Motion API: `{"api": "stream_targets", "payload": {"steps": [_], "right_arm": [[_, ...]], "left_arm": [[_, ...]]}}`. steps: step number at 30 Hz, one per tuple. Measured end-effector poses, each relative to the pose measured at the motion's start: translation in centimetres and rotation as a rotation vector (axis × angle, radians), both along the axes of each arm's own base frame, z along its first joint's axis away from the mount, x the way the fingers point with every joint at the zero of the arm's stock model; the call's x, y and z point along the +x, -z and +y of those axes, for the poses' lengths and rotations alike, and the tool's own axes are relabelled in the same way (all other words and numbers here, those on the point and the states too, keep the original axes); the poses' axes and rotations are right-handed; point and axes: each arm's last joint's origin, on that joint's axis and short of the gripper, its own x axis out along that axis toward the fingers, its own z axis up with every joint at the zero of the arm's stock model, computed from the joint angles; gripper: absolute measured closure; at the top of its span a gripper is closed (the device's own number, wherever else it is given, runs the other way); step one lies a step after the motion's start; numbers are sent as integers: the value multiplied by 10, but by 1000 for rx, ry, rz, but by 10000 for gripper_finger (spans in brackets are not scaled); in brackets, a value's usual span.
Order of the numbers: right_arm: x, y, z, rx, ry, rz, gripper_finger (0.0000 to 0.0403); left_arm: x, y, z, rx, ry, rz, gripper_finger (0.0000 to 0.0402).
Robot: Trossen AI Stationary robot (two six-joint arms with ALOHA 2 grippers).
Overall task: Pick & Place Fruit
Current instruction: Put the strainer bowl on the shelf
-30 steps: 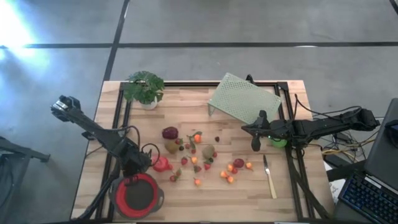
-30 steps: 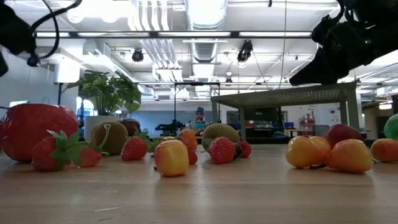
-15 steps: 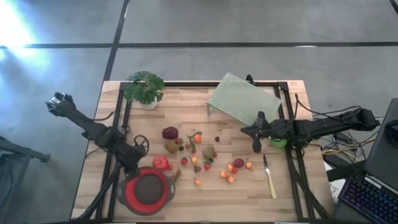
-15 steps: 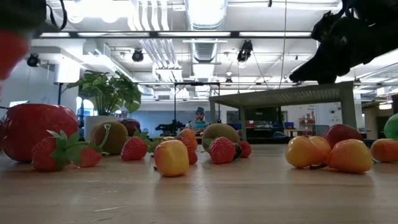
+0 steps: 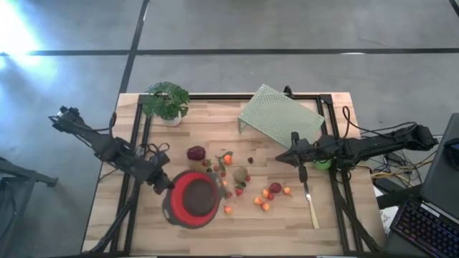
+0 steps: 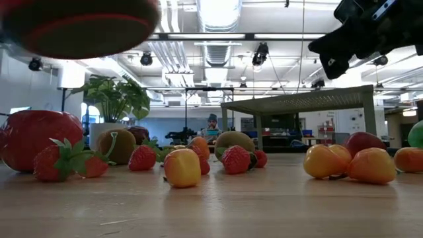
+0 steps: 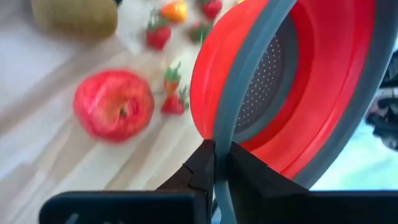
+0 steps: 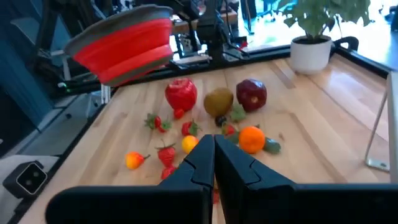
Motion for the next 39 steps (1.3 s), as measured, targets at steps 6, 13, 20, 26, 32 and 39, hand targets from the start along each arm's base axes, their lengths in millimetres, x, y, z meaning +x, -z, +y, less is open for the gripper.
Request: {"api": "stream_targets", "payload": {"steps": [6, 13, 20, 26, 32, 39], "right_arm": [[4, -30, 5, -165, -107, -104, 394], [17, -58, 20, -602, -280, -95, 394], [40, -58, 34, -1107, -273, 103, 394], [56, -53, 54, -1279, -205, 239, 394], [57, -52, 76, -1412, -128, 357, 394], [53, -53, 85, -1419, -14, 381, 369]], "left_arm": [[6, 1, 9, 11, -47, 4, 373], [16, -4, 19, -62, -103, -51, 370], [25, -6, 26, -88, -94, -77, 371], [24, -6, 28, -85, -38, -81, 371], [25, -6, 29, -116, -68, -69, 371], [25, -6, 29, -151, -99, -55, 371]]}}
